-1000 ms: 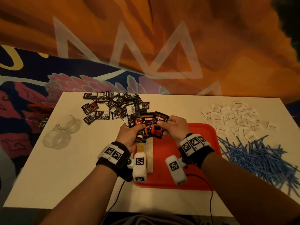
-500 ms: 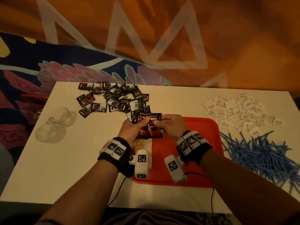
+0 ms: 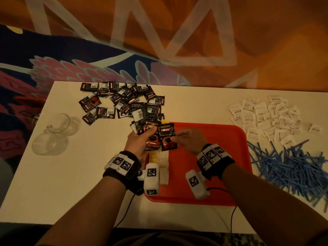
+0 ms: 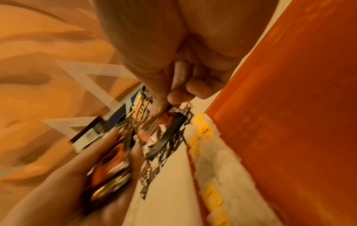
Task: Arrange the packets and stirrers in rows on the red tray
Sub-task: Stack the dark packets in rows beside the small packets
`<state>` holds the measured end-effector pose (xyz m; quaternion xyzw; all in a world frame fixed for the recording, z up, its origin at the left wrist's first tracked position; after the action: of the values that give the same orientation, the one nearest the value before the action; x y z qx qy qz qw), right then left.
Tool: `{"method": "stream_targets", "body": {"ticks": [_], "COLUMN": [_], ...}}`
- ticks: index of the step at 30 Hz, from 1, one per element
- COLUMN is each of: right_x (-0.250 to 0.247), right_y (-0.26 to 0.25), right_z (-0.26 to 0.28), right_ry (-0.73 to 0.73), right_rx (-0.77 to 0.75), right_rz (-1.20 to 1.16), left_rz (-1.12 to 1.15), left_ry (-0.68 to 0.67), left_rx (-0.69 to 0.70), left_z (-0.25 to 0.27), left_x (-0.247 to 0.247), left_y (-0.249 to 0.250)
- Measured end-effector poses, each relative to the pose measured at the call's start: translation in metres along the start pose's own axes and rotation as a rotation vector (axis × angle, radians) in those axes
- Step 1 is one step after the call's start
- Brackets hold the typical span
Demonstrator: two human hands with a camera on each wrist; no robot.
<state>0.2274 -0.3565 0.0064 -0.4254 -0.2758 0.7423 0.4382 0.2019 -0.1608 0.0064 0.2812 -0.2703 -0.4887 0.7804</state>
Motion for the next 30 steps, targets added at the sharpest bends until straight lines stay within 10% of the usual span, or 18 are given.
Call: {"method": "stream_targets", "body": {"ticks": [9, 30], "right_x": [-0.025, -0.017], "right_y": [0.063, 0.053], "right_z": [-0.07, -0.076], "right_ry": [0.276, 0.347], "right_rx": [0.303, 0.336], "right_rz": [0.109, 0.09], "left_rz": [0.073, 0.055], "left_ry": [0.124, 0.09], "left_rx": [-0.061, -0.069], "left_z": [-0.014, -0.008], "left_x": [-0.058, -0.079], "left_y": [-0.01, -0.019]}}
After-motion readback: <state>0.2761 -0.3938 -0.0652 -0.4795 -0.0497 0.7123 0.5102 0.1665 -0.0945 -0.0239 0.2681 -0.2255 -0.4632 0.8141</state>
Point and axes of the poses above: each hand's wrist, its own z-axis away from the middle knuckle, its own x-axis out of the palm, y = z × x, the point moved 7 cm from there along -z, towards the middle knuckle, and after that the axes turned 3 degrees about y, right-handed, at the moved point
